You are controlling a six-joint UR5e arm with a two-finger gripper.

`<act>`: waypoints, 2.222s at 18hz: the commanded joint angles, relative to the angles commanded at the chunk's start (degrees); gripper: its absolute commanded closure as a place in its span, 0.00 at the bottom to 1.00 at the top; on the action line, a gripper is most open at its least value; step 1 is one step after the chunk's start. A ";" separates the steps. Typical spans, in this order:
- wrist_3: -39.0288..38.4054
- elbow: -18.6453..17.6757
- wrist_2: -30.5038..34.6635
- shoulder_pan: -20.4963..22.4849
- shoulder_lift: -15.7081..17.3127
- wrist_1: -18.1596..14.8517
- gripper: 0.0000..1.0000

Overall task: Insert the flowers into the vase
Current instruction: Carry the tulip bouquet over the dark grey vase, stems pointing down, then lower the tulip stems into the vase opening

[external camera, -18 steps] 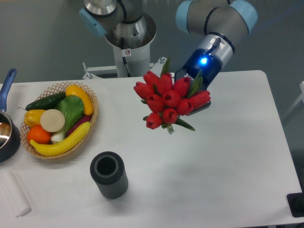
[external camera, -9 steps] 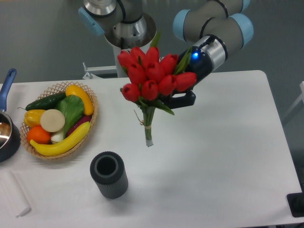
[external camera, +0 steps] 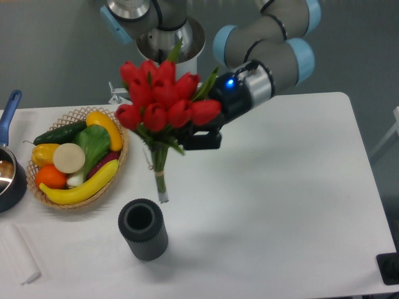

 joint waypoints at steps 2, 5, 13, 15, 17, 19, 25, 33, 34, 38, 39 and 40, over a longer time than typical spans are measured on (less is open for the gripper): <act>0.00 0.09 0.00 -0.18 -0.18 0.00 0.72; 0.09 0.00 0.18 -0.79 -0.27 0.00 0.72; 0.09 -0.96 2.10 -1.06 -1.76 0.00 0.72; 0.09 -1.40 2.98 -1.23 -1.85 0.00 0.72; 0.17 -2.37 3.16 -1.23 -1.94 0.00 0.72; 0.17 -3.07 3.34 -1.23 -2.29 0.09 0.72; 0.17 -2.81 4.66 -2.55 -4.40 0.09 0.72; 1.58 -1.93 5.27 -3.96 -8.61 0.17 0.72; 1.58 -1.93 5.80 -3.96 -8.88 0.17 0.72; 1.58 -2.02 6.33 -3.96 -9.06 0.09 0.72; 1.58 -2.02 6.33 -3.96 -9.06 0.09 0.72; 1.58 -2.02 6.33 -3.96 -9.14 0.09 0.72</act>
